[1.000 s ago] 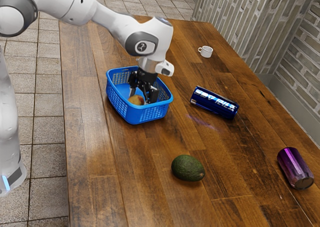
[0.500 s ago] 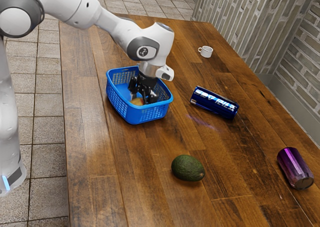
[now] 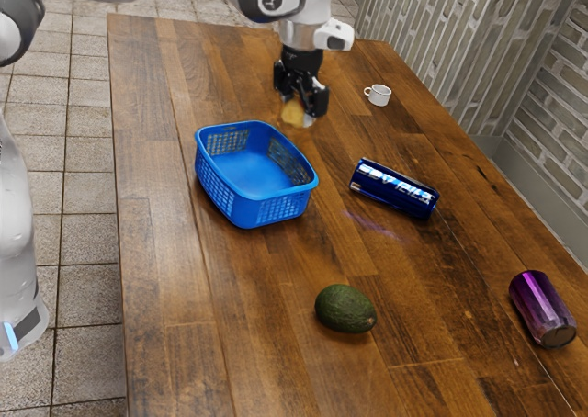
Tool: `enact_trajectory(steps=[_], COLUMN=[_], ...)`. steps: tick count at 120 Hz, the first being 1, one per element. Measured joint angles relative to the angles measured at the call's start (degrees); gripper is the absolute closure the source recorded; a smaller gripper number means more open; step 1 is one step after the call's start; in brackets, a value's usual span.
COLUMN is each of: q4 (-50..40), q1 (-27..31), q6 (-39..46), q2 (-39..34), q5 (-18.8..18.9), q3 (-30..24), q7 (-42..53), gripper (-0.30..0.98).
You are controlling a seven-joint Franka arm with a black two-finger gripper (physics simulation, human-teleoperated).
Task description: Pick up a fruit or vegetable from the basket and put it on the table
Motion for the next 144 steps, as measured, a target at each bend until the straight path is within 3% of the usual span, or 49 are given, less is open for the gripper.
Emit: enact_trajectory(steps=[33,50,64,87,113,126,144], q4=[22.44,24.96,26.46,34.44,35.66,35.62,35.66], q1=[-0.27,-7.29,-8.55,-14.85,-17.53,-17.83,-17.76], q6=[-10.14,-12.83,-13.98,-15.36,-15.87,-15.69,-15.03], q2=[16.87,19.16,20.38,28.27,31.02,31.03,30.71], q5=[1.88,1.95,1.97,1.98,1.92,1.89,1.87], q3=[-0.79,-0.90,-0.88,-0.70,-0.53,-0.50,-0.40], q7=[0.66,1.05,1.30,1.65,1.83,1.90,1.76], gripper=[0.45,0.44,0.44,0.44,0.44,0.20,0.07])
